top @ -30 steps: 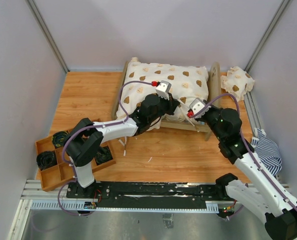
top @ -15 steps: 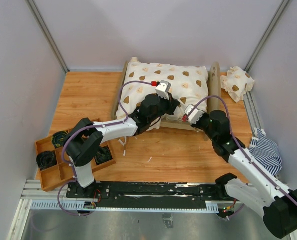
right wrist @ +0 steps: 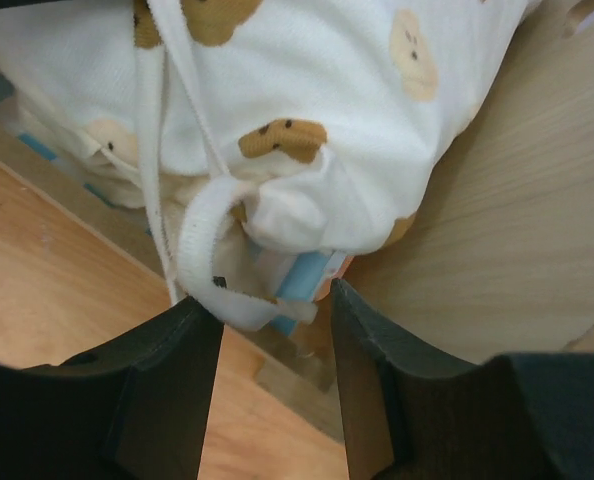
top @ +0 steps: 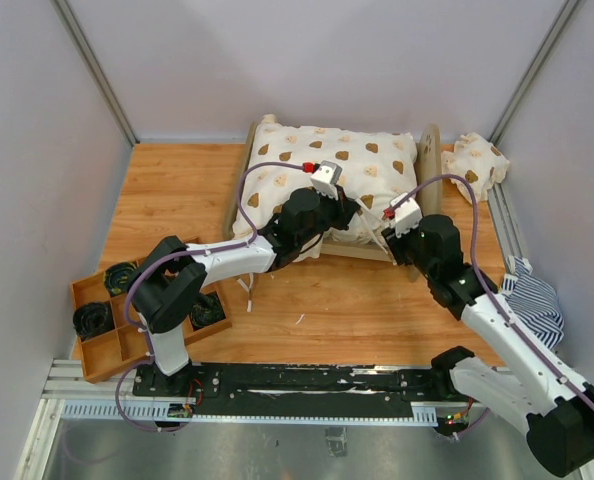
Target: Set up the pet bed
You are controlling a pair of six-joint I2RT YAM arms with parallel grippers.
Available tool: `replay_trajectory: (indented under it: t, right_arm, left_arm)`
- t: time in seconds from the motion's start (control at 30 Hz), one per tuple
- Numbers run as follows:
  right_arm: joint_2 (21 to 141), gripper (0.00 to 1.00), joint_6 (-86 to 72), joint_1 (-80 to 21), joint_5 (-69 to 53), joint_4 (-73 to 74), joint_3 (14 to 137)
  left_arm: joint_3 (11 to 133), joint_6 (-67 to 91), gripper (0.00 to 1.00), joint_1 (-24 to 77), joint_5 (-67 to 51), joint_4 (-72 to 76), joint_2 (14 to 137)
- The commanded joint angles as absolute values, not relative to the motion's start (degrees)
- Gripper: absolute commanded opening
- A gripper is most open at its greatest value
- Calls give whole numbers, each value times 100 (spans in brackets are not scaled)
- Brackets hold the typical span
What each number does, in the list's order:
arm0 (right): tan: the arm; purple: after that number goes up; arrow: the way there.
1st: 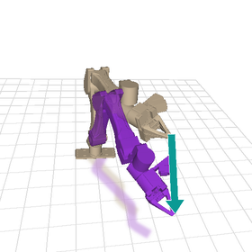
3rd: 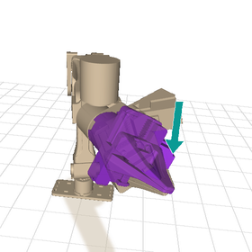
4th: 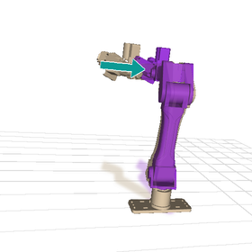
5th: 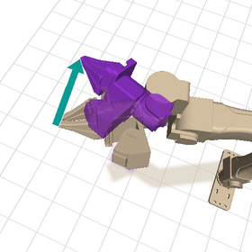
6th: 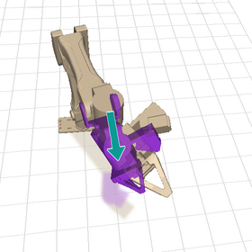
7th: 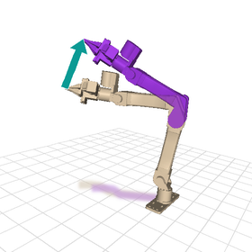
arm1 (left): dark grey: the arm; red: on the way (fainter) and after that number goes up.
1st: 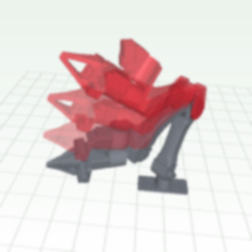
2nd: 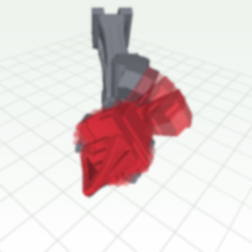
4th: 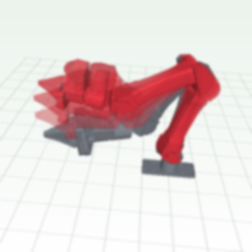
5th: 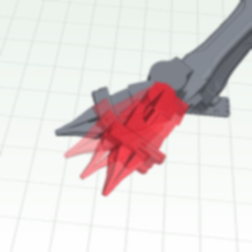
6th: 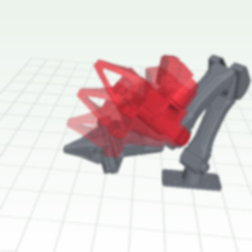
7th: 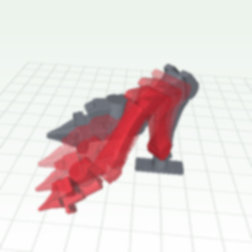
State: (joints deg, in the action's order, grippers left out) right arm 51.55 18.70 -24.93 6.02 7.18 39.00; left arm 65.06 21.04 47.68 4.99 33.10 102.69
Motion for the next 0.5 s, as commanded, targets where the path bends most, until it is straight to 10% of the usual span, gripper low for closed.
replay_trajectory:
  t: [0.0,0.47]
  right_arm:
    - [4772,47,-232,-2409,762,1829,4088]
    - [3676,44,-1267,-2187,2279,1648,3292]
  left_arm:
    - [6636,2168,0,4709,489,3374,10342]
    - [6617,2204,0,4711,535,3366,10389]
